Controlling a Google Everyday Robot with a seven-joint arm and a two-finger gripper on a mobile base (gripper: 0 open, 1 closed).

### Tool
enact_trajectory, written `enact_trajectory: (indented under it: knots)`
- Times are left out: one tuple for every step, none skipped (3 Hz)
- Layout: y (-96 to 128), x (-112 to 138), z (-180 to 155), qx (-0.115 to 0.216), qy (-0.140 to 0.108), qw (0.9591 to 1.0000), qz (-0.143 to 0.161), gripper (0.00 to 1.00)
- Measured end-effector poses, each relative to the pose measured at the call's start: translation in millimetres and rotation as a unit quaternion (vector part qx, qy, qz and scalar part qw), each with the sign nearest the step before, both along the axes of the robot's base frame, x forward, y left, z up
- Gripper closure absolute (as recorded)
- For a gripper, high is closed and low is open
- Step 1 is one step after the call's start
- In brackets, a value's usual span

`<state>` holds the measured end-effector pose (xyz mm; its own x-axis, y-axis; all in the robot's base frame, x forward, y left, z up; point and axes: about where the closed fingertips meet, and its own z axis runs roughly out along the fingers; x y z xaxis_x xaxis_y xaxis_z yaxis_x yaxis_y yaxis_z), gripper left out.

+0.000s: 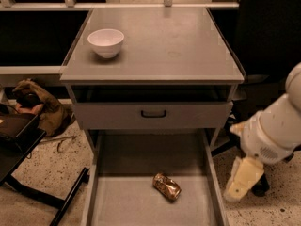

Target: Pick orange can from middle drawer and place on counter

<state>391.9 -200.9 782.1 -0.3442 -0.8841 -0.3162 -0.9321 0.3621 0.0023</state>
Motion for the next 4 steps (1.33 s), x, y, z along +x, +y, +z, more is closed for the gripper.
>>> enact_trajectory:
  knots:
    - [0,-9,-15,-0.003,0.013,0.9999,0.0,0.0]
    - [0,-9,-15,-0.003,0.013,0.9999,0.0,0.0]
    - [0,0,-36,0.007,0.014,0.9999,-0.008,0.0]
    - [8,4,-99,0.039,0.038,0.997,-0.055,0.0]
